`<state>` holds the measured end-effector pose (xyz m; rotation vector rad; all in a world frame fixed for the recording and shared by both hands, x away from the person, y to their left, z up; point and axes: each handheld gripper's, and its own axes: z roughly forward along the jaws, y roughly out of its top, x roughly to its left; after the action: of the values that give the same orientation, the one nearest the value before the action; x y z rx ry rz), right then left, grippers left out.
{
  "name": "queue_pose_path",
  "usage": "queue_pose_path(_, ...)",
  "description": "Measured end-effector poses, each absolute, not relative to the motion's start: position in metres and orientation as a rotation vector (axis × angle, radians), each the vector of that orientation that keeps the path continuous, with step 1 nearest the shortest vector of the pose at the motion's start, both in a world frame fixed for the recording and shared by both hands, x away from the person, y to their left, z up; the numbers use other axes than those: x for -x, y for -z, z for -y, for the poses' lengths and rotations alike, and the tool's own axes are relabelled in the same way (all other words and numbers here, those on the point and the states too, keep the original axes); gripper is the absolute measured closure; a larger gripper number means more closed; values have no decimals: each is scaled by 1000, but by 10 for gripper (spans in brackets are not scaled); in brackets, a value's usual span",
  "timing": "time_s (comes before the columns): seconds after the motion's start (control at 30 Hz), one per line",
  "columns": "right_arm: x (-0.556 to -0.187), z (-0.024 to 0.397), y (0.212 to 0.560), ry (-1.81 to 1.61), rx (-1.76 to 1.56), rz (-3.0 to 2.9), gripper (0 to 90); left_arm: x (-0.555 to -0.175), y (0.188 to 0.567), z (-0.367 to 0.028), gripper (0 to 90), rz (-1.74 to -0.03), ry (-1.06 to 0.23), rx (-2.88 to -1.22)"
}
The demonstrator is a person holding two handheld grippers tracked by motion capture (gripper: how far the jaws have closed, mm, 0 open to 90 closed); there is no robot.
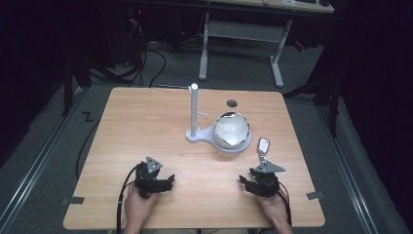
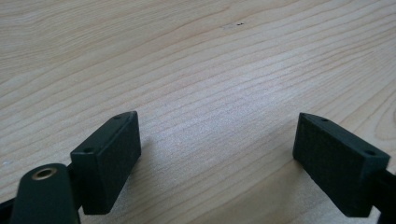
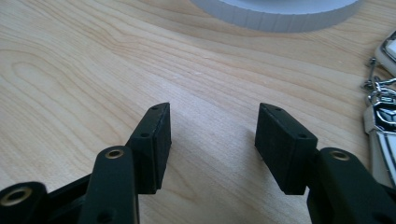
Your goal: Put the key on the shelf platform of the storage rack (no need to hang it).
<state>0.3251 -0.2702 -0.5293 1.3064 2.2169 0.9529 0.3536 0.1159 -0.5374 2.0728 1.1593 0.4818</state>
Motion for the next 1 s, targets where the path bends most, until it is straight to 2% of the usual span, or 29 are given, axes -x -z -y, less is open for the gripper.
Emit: queue_pose_path(1.0,-324,284,515,-1030,-1385,-2159,475,-354,537,-116,155,-1159,-482,-2073)
